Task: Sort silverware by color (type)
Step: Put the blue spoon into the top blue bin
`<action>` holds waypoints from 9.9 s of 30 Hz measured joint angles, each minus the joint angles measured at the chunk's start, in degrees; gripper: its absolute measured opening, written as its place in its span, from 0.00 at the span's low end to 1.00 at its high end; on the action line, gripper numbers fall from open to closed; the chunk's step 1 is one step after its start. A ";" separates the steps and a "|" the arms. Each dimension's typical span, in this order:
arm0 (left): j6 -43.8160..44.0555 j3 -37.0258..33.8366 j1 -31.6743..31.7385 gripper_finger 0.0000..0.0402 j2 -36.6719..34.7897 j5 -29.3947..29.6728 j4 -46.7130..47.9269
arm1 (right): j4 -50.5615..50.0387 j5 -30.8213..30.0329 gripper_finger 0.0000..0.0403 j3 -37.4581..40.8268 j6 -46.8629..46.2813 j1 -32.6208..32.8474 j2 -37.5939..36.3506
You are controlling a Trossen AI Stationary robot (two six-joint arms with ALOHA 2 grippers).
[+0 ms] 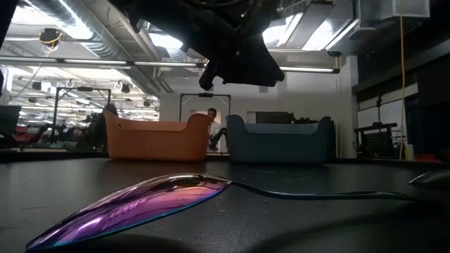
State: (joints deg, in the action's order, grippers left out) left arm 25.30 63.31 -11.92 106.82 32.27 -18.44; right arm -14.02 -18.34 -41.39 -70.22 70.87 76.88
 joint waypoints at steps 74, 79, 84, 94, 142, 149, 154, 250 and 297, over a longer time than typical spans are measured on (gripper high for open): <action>-0.02 0.00 0.00 0.21 0.01 -0.02 -0.14 | -2.11 -3.05 0.30 -0.04 19.87 -12.31 -10.05; -0.02 0.00 0.00 0.21 0.01 -0.02 -0.14 | -10.26 -3.05 0.30 -0.04 21.14 -15.96 -13.14; -0.02 0.00 0.00 0.21 0.01 -0.01 -0.13 | -19.13 -3.11 0.30 -0.04 21.14 -19.10 -14.60; -0.04 0.00 0.00 0.21 0.01 0.00 -0.11 | -28.48 -6.95 0.30 -0.04 19.21 -25.28 -12.77; -0.03 0.00 0.00 0.21 0.03 0.00 -0.04 | -7.88 5.48 0.30 14.01 13.53 -26.62 -2.75; -0.03 0.00 0.00 0.21 0.03 0.00 -0.04 | -8.08 4.15 0.30 14.08 13.53 -26.60 -2.73; -0.03 0.00 0.00 0.21 0.03 0.00 -0.04 | -8.22 3.90 0.30 14.10 13.55 -26.60 -2.69; -18.00 -0.02 -4.20 0.21 -15.03 -6.23 13.79 | -21.39 28.28 0.00 -33.75 106.90 -102.88 10.08; -17.99 -0.02 -4.20 0.21 -15.03 -6.21 15.17 | -19.96 30.94 0.00 -33.70 106.51 -108.34 31.82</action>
State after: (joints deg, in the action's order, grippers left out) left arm 7.31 63.29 -16.12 91.79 26.06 -3.27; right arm -33.98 12.60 -75.09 36.29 -37.47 108.71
